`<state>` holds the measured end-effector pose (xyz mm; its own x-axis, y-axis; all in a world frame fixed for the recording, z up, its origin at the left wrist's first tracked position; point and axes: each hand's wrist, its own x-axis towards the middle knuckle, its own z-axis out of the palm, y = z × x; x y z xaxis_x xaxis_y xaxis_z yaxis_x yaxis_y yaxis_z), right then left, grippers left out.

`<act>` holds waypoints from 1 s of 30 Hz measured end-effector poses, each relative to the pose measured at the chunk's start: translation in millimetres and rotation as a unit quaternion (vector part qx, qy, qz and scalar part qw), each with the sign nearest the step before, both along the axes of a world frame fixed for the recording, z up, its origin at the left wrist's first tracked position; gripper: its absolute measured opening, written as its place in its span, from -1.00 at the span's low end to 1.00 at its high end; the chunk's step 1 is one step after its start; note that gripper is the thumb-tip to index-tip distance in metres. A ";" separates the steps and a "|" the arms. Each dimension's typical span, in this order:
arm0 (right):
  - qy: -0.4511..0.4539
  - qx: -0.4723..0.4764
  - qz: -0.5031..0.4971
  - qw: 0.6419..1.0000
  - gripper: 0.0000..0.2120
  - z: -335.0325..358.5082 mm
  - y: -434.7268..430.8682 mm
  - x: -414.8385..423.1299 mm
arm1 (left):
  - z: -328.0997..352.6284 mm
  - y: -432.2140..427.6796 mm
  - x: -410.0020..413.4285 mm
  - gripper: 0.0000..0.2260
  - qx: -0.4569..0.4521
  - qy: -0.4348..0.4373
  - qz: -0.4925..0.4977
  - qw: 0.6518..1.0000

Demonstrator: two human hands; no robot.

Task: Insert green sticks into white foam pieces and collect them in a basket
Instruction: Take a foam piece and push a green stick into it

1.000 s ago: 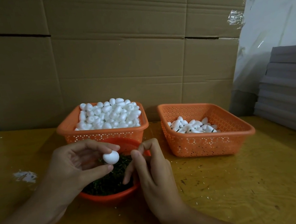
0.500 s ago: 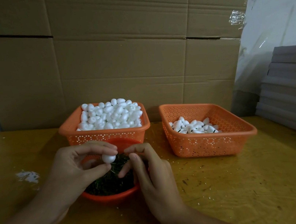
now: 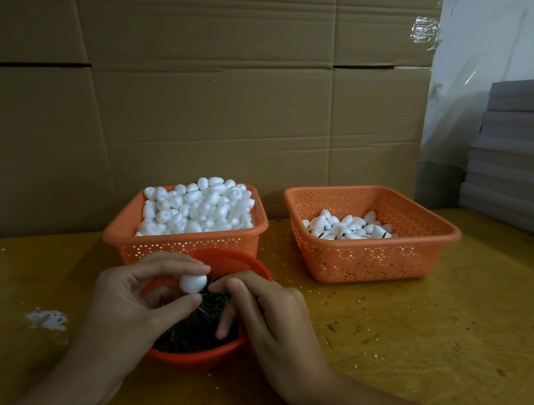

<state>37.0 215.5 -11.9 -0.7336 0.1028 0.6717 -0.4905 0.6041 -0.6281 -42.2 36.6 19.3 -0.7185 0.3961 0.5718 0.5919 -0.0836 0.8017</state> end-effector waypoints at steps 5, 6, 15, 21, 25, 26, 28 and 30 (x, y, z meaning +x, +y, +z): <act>-0.004 0.019 -0.005 1.000 -0.78 3.2 -2.9 2.9 | 1.3 0.1 0.4 -0.71 0.009 -0.013 -0.005 1.000; -0.004 0.012 -0.002 1.000 -0.80 3.3 -3.2 3.2 | 1.3 0.2 0.2 -0.70 0.008 -0.016 -0.005 1.000; -0.024 0.003 0.002 1.000 -0.83 4.4 -3.6 3.5 | 3.6 0.9 3.3 -0.68 0.015 -0.036 0.007 0.999; -0.023 0.011 -0.010 1.000 -0.85 3.1 -3.3 2.0 | 7.4 1.8 7.4 -0.66 0.021 -0.052 0.008 0.998; -0.018 -0.005 -0.012 1.000 -0.90 1.2 -2.6 3.1 | 9.0 3.3 8.9 -0.64 0.021 -0.057 0.013 0.998; -0.016 -0.007 -0.012 1.000 -0.89 1.8 -2.6 3.7 | 9.0 3.7 8.9 -0.64 0.022 -0.059 0.015 0.998; -0.013 -0.013 -0.007 1.000 -0.86 3.6 -3.0 5.0 | 9.3 3.8 8.9 -0.64 0.021 -0.059 0.017 0.998; -0.018 -0.023 0.009 1.000 -0.86 5.3 -3.5 5.9 | 9.4 3.8 9.2 -0.63 0.018 -0.060 0.016 0.998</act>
<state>43.0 212.0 -6.6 -0.7593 0.1196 0.6396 -0.4775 0.5654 -0.6726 -33.0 40.4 28.7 -0.7948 0.3520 0.4944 0.4946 -0.0964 0.8638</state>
